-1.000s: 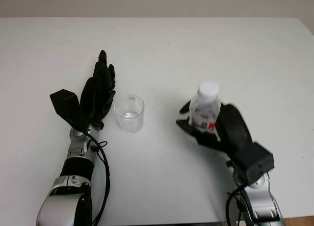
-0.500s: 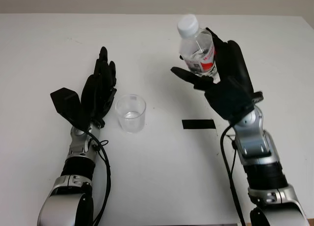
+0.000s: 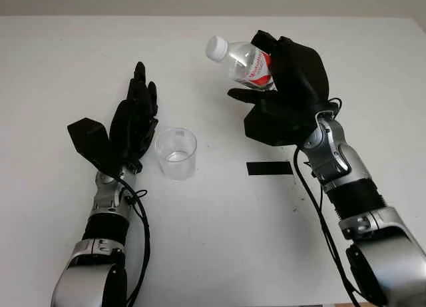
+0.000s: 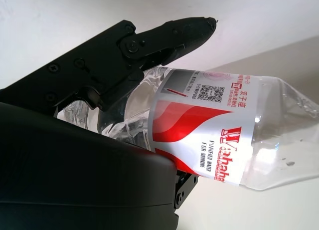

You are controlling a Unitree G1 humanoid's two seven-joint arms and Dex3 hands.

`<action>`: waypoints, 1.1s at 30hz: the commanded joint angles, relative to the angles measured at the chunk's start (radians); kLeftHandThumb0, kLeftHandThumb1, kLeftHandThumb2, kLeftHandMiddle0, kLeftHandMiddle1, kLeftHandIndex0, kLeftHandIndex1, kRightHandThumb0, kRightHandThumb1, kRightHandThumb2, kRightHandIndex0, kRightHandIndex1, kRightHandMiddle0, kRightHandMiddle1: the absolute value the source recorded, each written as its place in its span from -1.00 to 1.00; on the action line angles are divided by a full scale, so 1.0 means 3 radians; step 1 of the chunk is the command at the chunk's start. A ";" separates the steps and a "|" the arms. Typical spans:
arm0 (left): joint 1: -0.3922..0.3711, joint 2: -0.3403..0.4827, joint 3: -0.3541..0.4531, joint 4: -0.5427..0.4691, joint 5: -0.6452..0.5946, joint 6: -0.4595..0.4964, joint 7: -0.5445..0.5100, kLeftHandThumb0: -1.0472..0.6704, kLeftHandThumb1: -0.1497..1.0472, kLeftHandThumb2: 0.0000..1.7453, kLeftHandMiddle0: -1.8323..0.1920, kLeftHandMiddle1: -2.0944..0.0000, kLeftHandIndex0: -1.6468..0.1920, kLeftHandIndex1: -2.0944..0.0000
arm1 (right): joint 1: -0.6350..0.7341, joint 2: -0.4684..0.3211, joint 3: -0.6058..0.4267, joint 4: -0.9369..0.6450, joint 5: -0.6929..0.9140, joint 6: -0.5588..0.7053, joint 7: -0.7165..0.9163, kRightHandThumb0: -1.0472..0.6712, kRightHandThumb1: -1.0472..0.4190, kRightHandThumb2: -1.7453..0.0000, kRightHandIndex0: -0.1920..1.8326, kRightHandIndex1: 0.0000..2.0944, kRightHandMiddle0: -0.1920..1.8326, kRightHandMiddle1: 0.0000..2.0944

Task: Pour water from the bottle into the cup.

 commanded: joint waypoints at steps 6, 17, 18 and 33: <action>0.0079 -0.0008 -0.0025 0.0013 0.0032 -0.0063 -0.0016 -0.75 1.00 -0.13 1.00 1.00 1.00 1.00 | -0.0252 -0.0071 0.0238 0.0279 -0.0234 -0.0116 -0.0298 -0.37 -1.00 0.58 0.57 1.00 0.18 1.00; 0.0076 -0.0035 -0.0020 -0.0001 0.0009 -0.0031 0.0051 -0.75 1.00 -0.17 1.00 1.00 1.00 1.00 | -0.0463 -0.0112 0.0484 0.0620 -0.0417 -0.0457 -0.0802 -0.33 -1.00 0.62 0.64 1.00 0.23 1.00; 0.0076 -0.0038 -0.0016 -0.0001 0.0003 -0.0026 0.0054 -0.75 1.00 -0.17 1.00 1.00 1.00 1.00 | -0.0479 -0.0116 0.0498 0.0651 -0.0428 -0.0495 -0.0872 -0.33 -1.00 0.63 0.64 1.00 0.23 1.00; 0.0068 -0.0059 -0.0015 -0.0019 0.0015 -0.0005 0.0090 -0.77 1.00 -0.18 1.00 1.00 1.00 1.00 | -0.0713 -0.0240 0.0864 0.0922 -0.0817 -0.0671 -0.1491 -0.36 -1.00 0.58 0.52 1.00 0.12 1.00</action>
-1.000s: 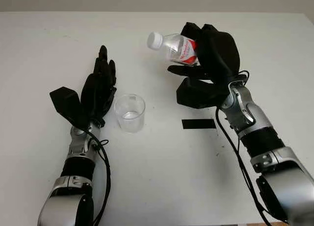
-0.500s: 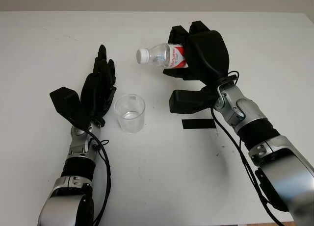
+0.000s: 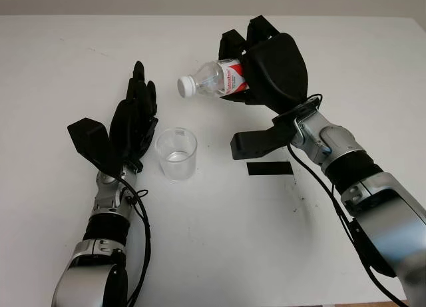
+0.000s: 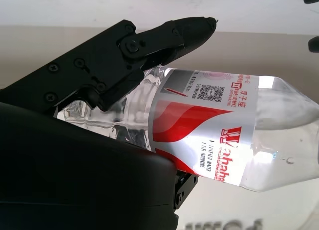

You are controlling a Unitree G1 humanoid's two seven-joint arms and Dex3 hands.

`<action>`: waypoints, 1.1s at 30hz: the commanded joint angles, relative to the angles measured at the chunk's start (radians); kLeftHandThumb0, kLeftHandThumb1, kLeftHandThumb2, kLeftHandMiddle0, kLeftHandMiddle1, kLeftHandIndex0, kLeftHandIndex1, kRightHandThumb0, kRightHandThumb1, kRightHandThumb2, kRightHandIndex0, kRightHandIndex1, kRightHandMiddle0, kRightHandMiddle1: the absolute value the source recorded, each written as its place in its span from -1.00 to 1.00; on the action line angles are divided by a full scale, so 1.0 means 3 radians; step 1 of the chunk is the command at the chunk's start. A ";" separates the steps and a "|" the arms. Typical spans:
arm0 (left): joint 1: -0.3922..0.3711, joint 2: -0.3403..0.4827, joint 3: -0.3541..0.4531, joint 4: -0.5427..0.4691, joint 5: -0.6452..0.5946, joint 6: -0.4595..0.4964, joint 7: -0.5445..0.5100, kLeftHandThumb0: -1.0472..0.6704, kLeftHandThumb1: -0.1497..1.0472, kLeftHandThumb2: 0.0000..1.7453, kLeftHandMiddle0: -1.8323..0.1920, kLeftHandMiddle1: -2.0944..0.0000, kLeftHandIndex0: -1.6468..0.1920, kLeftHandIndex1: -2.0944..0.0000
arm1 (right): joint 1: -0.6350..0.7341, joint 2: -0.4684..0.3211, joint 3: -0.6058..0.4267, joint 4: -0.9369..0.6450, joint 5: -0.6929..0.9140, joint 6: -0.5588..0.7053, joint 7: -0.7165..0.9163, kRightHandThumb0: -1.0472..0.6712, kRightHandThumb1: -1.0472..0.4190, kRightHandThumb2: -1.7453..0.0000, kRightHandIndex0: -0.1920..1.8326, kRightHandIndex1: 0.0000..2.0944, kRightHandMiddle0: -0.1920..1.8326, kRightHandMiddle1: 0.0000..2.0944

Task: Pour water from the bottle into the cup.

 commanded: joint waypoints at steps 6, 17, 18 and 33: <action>0.0089 -0.0055 -0.0020 -0.0054 0.0009 0.0045 0.0065 -0.77 1.00 -0.19 1.00 1.00 1.00 1.00 | -0.0215 -0.0090 0.0185 0.0086 -0.0199 -0.0080 -0.0294 -0.38 -1.00 0.59 0.53 1.00 0.09 1.00; 0.0114 -0.0054 -0.0050 -0.0057 0.0044 0.0018 0.0068 -0.74 1.00 -0.14 1.00 1.00 1.00 1.00 | -0.0315 -0.0089 0.0316 0.0172 -0.0285 -0.0094 -0.0482 -0.41 -1.00 0.52 0.55 1.00 0.11 1.00; 0.0116 -0.0056 -0.0052 -0.0059 0.0046 0.0020 0.0073 -0.74 1.00 -0.13 1.00 1.00 1.00 1.00 | -0.0319 -0.0093 0.0325 0.0168 -0.0292 -0.0097 -0.0489 -0.42 -1.00 0.50 0.54 1.00 0.11 1.00; 0.0105 -0.0058 -0.0073 -0.0033 0.0072 0.0007 0.0119 -0.74 1.00 -0.11 1.00 1.00 1.00 1.00 | -0.0432 -0.0139 0.0540 0.0273 -0.0565 -0.0025 -0.0895 -0.42 -1.00 0.44 0.47 1.00 0.05 1.00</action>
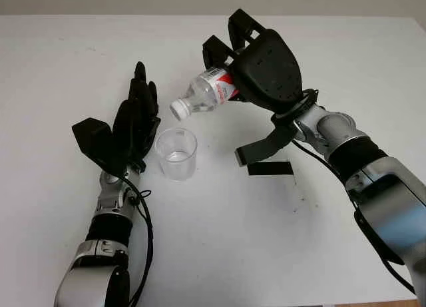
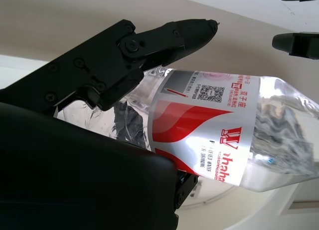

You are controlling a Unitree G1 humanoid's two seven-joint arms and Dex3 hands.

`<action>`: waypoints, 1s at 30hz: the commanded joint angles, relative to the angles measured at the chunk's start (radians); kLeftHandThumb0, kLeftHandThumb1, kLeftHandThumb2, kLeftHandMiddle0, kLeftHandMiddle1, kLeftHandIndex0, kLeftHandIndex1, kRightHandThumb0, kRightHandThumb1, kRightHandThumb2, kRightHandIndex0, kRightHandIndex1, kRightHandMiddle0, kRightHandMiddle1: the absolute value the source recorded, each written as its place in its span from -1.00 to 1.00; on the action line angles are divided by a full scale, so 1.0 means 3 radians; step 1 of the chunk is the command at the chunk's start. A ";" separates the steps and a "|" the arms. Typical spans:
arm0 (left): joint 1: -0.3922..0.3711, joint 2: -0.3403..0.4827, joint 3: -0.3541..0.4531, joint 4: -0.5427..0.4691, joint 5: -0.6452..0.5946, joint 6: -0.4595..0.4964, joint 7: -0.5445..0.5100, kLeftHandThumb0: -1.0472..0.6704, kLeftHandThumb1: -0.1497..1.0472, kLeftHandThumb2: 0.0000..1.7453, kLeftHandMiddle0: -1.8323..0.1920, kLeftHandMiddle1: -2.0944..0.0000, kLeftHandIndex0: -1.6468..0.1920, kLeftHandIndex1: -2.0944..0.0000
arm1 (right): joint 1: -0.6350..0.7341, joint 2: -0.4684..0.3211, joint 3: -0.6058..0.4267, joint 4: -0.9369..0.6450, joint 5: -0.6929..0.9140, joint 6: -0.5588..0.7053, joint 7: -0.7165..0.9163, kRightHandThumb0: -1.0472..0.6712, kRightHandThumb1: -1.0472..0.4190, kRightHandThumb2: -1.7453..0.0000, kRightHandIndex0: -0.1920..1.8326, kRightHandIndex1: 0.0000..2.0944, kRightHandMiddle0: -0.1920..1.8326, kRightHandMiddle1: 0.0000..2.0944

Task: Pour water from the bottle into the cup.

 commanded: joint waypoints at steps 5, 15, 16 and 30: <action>0.0088 -0.0031 -0.0015 0.0018 0.0035 -0.0018 0.0020 -0.74 1.00 -0.11 1.00 1.00 1.00 1.00 | -0.0170 -0.0056 0.0110 0.0054 -0.0136 0.0049 -0.0271 -0.42 -1.00 0.40 0.44 1.00 0.03 1.00; 0.0084 -0.0029 -0.0011 0.0045 0.0042 -0.0041 0.0015 -0.75 1.00 -0.12 1.00 1.00 1.00 1.00 | -0.0293 -0.0018 0.0258 0.0252 -0.0186 -0.0065 -0.0705 -0.41 -1.00 0.41 0.41 1.00 -0.06 1.00; 0.0085 -0.0027 -0.0012 0.0043 0.0046 -0.0038 0.0023 -0.75 1.00 -0.12 1.00 1.00 1.00 1.00 | -0.0302 -0.0015 0.0266 0.0265 -0.0177 -0.0095 -0.0722 -0.41 -1.00 0.40 0.42 1.00 -0.07 1.00; 0.0084 -0.0034 0.0000 0.0068 0.0030 -0.0071 0.0005 -0.75 1.00 -0.12 1.00 1.00 1.00 1.00 | -0.0340 -0.0016 0.0350 0.0273 -0.0198 -0.0074 -0.0817 -0.41 -1.00 0.38 0.44 1.00 -0.08 1.00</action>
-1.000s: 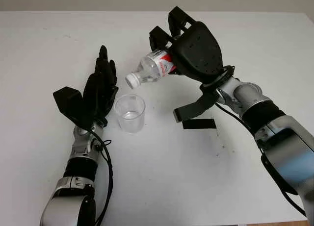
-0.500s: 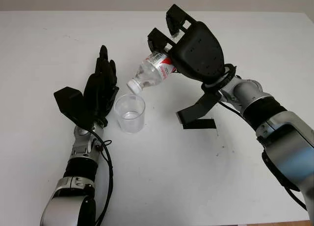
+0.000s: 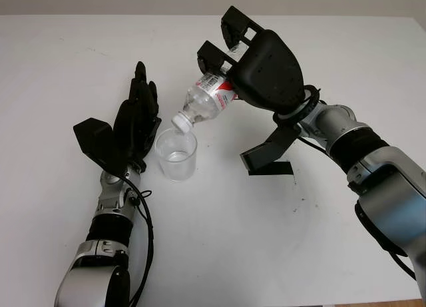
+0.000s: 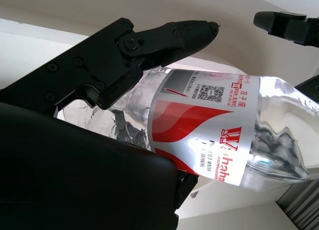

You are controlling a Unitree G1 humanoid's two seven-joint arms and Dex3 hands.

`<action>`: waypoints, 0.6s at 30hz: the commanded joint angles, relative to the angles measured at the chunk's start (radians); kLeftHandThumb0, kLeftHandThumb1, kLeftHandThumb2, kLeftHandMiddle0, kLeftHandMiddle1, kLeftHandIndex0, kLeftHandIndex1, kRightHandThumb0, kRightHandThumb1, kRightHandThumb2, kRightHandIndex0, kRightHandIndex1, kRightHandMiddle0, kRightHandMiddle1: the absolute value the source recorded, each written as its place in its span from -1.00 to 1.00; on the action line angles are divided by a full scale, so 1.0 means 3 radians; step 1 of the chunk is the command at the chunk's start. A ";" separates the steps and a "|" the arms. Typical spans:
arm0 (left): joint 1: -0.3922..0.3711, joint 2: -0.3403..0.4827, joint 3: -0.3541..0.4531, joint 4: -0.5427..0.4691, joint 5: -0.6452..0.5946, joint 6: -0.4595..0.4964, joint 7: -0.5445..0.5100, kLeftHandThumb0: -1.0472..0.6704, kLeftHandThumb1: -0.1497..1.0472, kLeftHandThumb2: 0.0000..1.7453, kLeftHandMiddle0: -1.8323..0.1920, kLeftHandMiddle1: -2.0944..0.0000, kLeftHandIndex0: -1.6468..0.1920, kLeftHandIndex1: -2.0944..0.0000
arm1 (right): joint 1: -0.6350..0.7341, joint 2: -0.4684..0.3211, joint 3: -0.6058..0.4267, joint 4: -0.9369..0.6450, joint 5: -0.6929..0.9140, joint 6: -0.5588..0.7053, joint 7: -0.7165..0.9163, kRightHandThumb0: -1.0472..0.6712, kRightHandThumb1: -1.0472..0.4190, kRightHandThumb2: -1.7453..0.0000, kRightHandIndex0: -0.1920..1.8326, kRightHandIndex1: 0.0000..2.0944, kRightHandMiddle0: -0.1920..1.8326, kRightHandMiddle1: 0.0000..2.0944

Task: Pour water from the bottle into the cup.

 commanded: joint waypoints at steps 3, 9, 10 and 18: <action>0.0081 -0.0020 0.0002 0.0064 -0.0001 -0.0024 -0.0024 -0.75 1.00 -0.12 1.00 1.00 1.00 1.00 | -0.0098 0.0003 -0.0009 -0.0016 0.0024 0.0027 -0.0069 -0.41 -1.00 0.39 0.43 1.00 -0.08 1.00; 0.0104 -0.0018 0.0002 0.0028 -0.0005 0.0013 -0.0019 -0.74 1.00 -0.12 1.00 1.00 1.00 1.00 | 0.0168 0.0033 -0.0357 -0.0102 0.0614 -0.0253 0.0305 -0.42 -1.00 0.46 0.48 1.00 0.06 1.00; 0.0110 -0.0011 -0.0003 0.0021 0.0002 0.0017 -0.0020 -0.75 1.00 -0.12 1.00 1.00 1.00 1.00 | 0.0243 0.0035 -0.0442 -0.0137 0.0749 -0.0296 0.0379 -0.41 -1.00 0.48 0.49 1.00 0.07 1.00; 0.0123 0.0010 0.0003 -0.0009 -0.0012 0.0042 -0.0046 -0.75 1.00 -0.12 1.00 1.00 1.00 1.00 | 0.0980 0.0253 -0.1503 -0.0739 0.2591 -0.0645 0.2053 -0.34 -1.00 0.51 0.60 1.00 0.19 1.00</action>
